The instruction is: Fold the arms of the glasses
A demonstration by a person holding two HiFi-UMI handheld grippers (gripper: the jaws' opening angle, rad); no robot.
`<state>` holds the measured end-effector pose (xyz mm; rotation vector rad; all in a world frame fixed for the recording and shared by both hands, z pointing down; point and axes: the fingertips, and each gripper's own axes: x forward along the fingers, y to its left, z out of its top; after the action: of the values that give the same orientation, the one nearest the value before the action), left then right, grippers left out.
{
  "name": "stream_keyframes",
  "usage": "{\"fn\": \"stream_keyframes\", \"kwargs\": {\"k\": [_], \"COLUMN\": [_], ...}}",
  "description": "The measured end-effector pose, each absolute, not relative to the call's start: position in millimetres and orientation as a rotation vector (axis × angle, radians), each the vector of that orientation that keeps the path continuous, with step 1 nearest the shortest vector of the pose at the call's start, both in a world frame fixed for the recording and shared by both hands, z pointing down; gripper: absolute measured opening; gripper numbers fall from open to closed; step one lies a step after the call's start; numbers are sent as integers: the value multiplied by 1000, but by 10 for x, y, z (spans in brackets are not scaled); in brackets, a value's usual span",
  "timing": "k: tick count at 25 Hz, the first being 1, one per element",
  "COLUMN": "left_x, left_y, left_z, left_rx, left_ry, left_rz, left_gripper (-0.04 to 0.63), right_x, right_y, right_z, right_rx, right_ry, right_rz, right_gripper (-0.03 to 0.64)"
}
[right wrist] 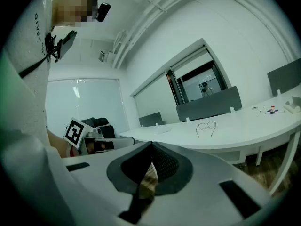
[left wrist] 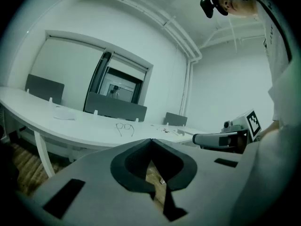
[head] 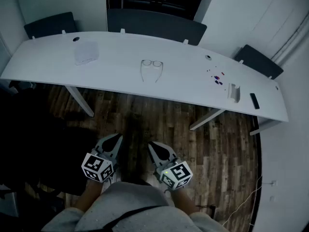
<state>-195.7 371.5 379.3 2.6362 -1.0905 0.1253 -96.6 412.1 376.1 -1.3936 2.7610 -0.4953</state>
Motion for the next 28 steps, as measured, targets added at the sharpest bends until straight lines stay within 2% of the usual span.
{"fn": "stream_keyframes", "kwargs": {"k": [20,28], "left_x": [-1440,-1305], "left_y": [3670,2911], "left_z": [3900,4056], "left_rx": [2624,2629], "left_ry": [-1111,-1107], "left_rz": [102,63], "left_gripper": [14,14], "right_x": [-468,-312], "right_y": [4009,3289], "right_z": [3750,3956], "right_rx": [-1361,-1373], "right_ry": [2742,2748], "right_rz": [-448,-464], "right_gripper": [18,20]}}
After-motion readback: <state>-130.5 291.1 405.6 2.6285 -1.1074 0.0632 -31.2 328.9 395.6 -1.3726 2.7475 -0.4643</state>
